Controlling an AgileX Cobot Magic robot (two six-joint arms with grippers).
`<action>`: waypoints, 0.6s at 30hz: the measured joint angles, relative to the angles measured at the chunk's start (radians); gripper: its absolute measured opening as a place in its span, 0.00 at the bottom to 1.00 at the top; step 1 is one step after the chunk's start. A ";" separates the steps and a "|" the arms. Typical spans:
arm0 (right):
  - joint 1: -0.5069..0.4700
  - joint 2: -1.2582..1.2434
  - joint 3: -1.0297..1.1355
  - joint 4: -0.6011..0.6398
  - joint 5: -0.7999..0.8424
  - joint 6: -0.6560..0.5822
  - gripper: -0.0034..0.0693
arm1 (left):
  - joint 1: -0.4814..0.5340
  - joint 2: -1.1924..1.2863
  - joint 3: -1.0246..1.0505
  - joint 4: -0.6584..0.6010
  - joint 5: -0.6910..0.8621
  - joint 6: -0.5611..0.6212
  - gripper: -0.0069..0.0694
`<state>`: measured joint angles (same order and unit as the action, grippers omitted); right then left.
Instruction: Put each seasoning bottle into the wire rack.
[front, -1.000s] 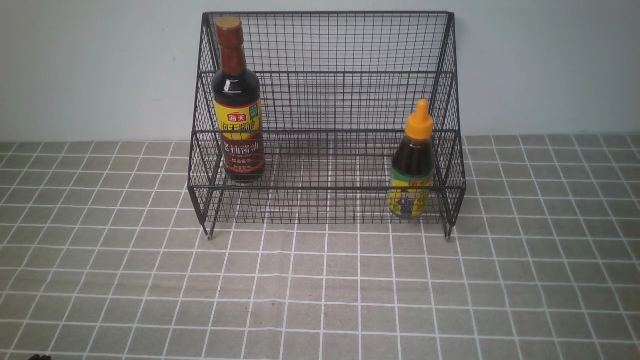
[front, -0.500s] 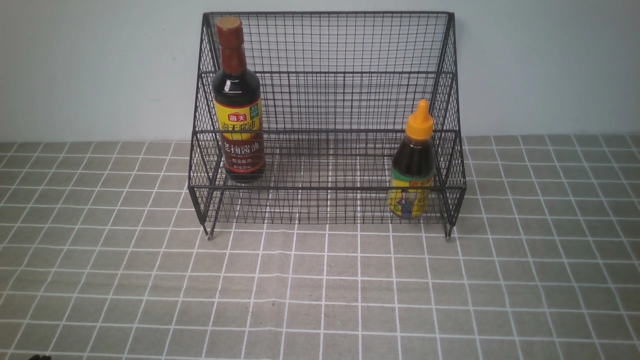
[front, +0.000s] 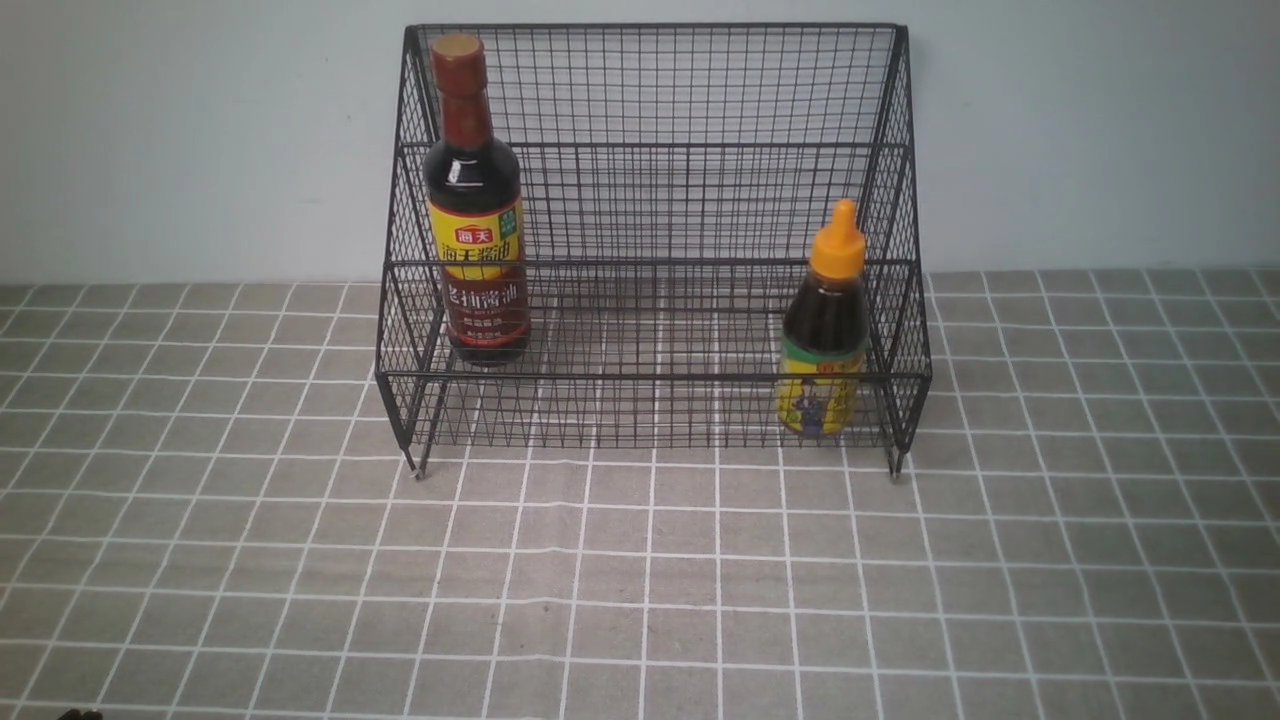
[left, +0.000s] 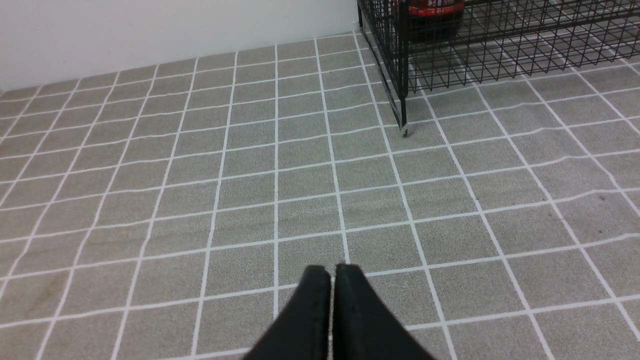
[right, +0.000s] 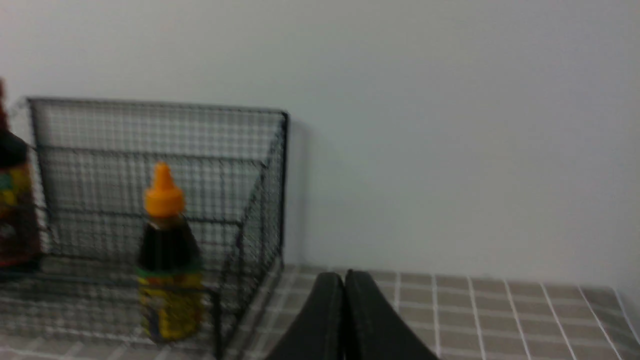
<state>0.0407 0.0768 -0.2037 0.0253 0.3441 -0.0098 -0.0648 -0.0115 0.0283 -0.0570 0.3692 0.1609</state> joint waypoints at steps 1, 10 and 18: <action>-0.012 -0.007 0.032 0.000 0.000 0.000 0.03 | 0.000 0.000 0.000 0.000 0.000 0.000 0.08; -0.030 -0.089 0.225 0.024 0.028 0.001 0.03 | 0.001 0.000 0.000 0.000 0.003 0.000 0.08; -0.028 -0.089 0.225 0.032 0.034 0.001 0.03 | 0.002 0.000 -0.001 0.000 0.003 0.000 0.08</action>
